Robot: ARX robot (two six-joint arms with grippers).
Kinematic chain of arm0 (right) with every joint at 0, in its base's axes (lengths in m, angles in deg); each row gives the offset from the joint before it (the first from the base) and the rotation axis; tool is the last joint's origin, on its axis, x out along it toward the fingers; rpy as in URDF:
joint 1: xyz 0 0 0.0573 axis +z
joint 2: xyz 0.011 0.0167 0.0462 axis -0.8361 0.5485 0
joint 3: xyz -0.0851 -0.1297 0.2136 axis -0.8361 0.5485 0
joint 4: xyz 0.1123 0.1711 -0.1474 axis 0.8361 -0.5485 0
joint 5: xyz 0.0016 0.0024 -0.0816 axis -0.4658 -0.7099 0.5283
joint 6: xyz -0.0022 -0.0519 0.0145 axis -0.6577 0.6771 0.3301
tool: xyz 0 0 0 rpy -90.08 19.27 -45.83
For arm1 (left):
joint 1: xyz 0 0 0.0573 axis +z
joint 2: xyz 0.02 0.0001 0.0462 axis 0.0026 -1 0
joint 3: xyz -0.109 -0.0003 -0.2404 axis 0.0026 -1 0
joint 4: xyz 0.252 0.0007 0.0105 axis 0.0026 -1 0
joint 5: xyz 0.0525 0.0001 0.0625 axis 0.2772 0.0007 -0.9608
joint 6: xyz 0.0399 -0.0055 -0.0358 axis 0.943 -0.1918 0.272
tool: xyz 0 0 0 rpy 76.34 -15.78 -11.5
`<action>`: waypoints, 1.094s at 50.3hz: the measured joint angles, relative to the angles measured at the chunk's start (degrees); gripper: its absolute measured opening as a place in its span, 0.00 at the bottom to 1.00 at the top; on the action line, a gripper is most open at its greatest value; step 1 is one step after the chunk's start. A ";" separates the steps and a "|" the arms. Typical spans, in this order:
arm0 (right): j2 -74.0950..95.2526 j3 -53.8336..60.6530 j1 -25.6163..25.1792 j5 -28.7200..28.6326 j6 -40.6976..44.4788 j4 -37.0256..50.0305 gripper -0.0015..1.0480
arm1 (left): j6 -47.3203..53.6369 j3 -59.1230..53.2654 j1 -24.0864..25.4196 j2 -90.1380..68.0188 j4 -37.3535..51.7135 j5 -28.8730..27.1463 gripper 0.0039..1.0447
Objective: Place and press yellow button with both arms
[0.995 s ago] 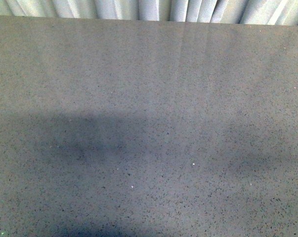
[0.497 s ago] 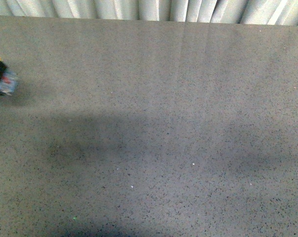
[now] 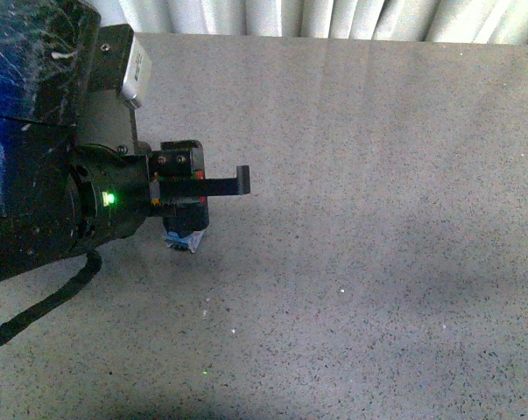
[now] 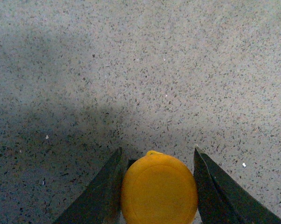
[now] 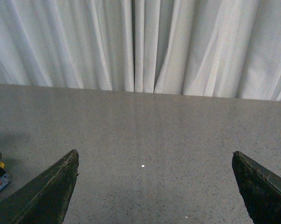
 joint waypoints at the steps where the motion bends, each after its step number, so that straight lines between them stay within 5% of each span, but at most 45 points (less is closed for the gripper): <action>1: 0.00 0.00 0.00 0.00 0.00 0.00 0.91 | -0.07 0.00 0.00 -0.31 0.17 0.00 0.33; 12: 0.00 0.00 0.00 0.02 0.00 0.00 0.91 | -0.85 -0.26 -0.59 -1.16 1.31 -0.13 0.35; 29: 0.00 0.00 0.00 0.00 0.00 0.00 0.91 | -1.22 -3.19 1.81 5.01 -0.24 1.79 0.93; 55: 0.00 0.00 0.00 0.00 0.00 0.00 0.91 | 2.95 -3.89 21.75 31.56 -12.07 14.23 0.91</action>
